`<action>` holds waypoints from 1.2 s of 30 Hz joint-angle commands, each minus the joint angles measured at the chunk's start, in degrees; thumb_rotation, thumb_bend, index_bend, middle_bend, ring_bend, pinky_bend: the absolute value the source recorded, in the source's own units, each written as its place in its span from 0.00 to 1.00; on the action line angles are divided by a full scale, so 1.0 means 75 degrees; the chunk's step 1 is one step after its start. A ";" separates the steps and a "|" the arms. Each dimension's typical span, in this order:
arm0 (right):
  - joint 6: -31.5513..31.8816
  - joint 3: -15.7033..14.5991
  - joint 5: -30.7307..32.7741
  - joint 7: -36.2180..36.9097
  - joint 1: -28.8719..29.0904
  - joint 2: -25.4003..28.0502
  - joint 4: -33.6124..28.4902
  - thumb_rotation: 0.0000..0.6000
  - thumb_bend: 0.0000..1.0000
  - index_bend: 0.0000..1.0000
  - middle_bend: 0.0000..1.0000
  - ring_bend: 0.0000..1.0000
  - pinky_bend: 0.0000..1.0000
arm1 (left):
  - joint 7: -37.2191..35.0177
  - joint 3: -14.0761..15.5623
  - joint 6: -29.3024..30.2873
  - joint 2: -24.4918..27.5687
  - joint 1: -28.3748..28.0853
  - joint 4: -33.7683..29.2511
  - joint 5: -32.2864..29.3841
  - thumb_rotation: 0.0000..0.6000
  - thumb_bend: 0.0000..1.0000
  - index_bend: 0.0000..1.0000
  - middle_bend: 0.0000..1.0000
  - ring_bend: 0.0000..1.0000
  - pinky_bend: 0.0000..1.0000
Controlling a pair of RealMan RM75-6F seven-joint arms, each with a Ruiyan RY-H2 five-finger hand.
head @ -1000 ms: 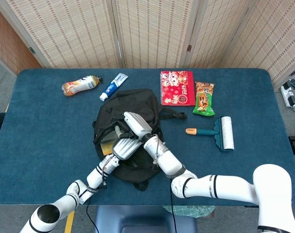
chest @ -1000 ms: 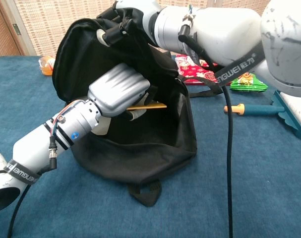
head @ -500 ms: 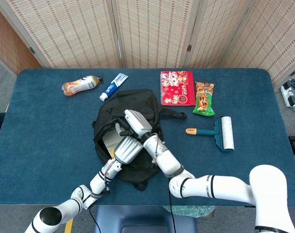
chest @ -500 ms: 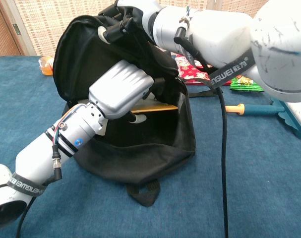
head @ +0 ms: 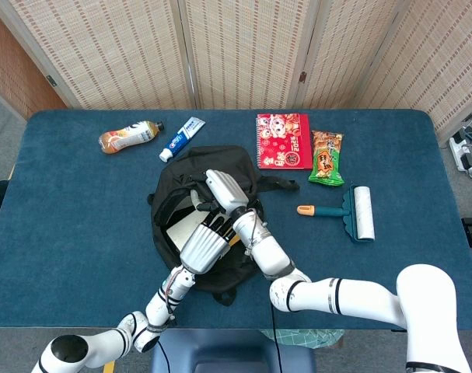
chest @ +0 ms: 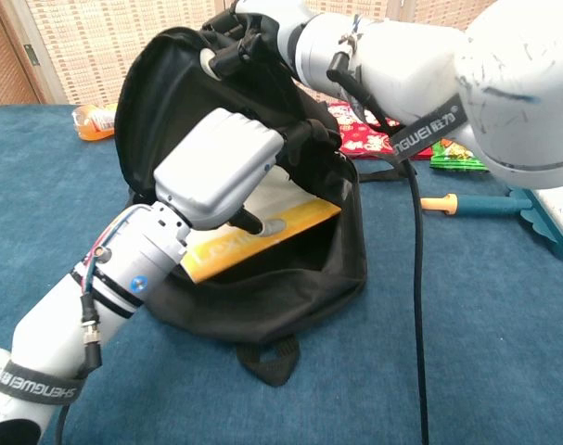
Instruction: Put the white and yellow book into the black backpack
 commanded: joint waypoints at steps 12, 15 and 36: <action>-0.0128 -0.0155 -0.0253 0.0097 -0.0221 0.0131 -0.0132 1.00 0.66 0.55 0.47 0.46 0.42 | -0.0198 0.0710 0.1039 0.1468 0.1145 -0.2121 0.0700 1.00 0.00 0.28 0.45 0.49 0.36; -0.0136 -0.0142 -0.0257 0.0094 -0.0226 0.0140 -0.0145 1.00 0.66 0.55 0.47 0.46 0.42 | -0.0397 0.0795 0.1249 0.1653 0.1354 -0.2261 0.0808 1.00 0.00 0.30 0.46 0.50 0.36; -0.0476 -0.1284 -0.1395 -0.0200 -0.0781 0.0767 -0.1276 1.00 0.64 0.49 0.43 0.41 0.39 | -0.2021 0.0629 0.2287 0.2434 0.2638 -0.2112 0.0643 1.00 0.00 0.52 0.64 0.59 0.43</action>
